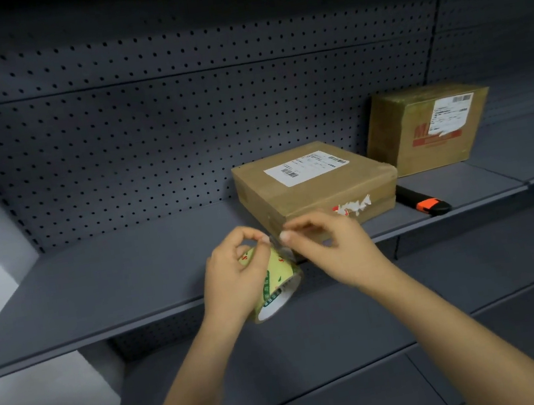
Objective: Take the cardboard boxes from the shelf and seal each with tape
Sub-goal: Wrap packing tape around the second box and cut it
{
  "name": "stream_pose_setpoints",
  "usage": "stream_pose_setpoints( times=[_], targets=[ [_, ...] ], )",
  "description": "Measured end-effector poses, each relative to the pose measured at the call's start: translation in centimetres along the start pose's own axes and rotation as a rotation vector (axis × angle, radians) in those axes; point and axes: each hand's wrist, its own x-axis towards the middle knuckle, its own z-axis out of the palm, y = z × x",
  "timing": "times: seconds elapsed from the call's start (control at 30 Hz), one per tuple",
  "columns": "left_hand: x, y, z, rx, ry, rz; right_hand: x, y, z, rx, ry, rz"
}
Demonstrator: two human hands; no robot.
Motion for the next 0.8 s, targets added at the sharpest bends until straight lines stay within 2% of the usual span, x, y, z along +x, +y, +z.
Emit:
stream_pose_setpoints(
  times=[0.07, 0.17, 0.4, 0.5, 0.67, 0.8],
  targets=[
    [0.1, -0.2, -0.1, 0.019, -0.026, 0.049, -0.8, -0.3, 0.8, 0.101, -0.053, 0.129],
    [0.3, -0.7, -0.2, 0.070, -0.099, 0.103, -1.5, -0.4, 1.5, 0.255, 0.022, 0.167],
    [-0.1, -1.9, -1.0, 0.089, -0.245, 0.174, -2.7, -1.2, 2.9, 0.075, 0.231, 0.168],
    [0.1, -2.4, -2.1, 0.006, -0.268, 0.134, -3.2, -1.3, 3.5, 0.086, 0.305, 0.202],
    [0.2, -3.9, -3.5, -0.083, -0.435, 0.151, -3.9, -1.6, 4.6, 0.117, 0.369, 0.261],
    [0.9, -3.1, -3.8, 0.105, -0.404, 0.281, -4.1, -1.9, 5.1, 0.148, 0.468, 0.268]
  ],
)
